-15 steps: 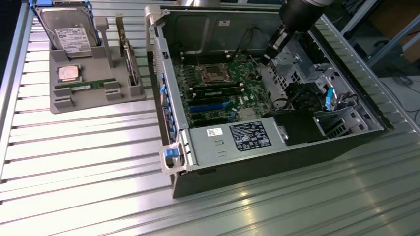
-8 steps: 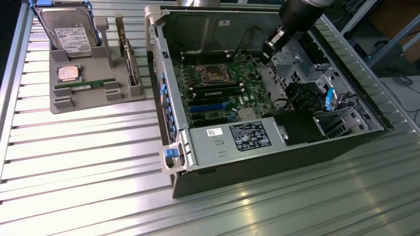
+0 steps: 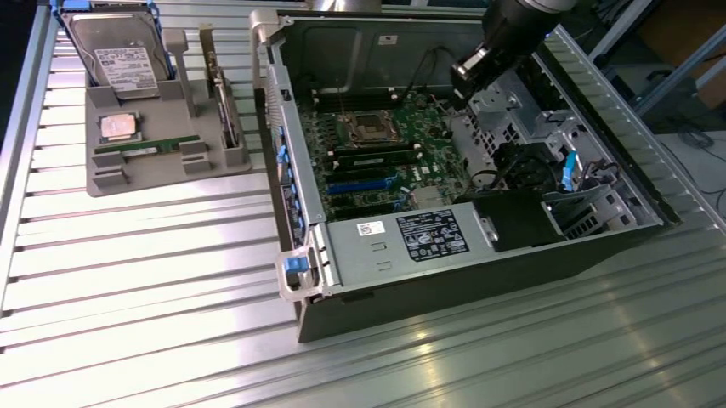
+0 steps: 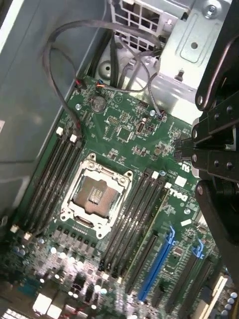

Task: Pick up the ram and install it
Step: 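Press down the ram until it locks into place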

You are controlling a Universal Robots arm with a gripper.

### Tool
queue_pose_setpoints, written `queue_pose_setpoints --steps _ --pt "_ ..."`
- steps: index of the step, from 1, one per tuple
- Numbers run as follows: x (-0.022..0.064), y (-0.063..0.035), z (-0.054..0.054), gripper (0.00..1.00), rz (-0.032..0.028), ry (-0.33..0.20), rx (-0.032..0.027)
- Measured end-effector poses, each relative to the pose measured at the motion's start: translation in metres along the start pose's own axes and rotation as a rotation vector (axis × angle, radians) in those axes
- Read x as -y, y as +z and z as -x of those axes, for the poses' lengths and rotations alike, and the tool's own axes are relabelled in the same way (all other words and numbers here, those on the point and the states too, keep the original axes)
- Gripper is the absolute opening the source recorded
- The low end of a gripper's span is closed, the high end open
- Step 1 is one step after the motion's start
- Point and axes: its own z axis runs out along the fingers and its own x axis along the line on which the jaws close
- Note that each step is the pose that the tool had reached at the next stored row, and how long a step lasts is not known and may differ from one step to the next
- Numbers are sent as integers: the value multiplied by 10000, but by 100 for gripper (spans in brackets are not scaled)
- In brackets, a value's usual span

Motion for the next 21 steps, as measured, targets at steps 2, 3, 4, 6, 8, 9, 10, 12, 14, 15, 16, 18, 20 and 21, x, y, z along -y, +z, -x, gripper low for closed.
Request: queue_pose_setpoints --steps 2,3,4,6,8,9,10,12,14,15,16,18,20,21 --pt "0 2 0 11 14 755 76" --pt "0 3 0 11 20 1008 102" --pt "0 3 0 11 23 1158 117" --pt "1 5 0 11 32 1609 162" --pt "1 7 0 11 44 2250 227" --pt "1 8 0 11 48 2409 243" --pt "1 9 0 11 54 2725 275" --pt "1 11 0 11 65 3265 330" --pt "1 12 0 11 71 3577 361" --pt "1 13 0 11 74 3763 380" --pt "1 13 0 11 78 3937 397" --pt "1 14 0 11 84 4202 424" --pt "1 14 0 11 84 4241 428" --pt "1 14 0 11 85 4260 430"
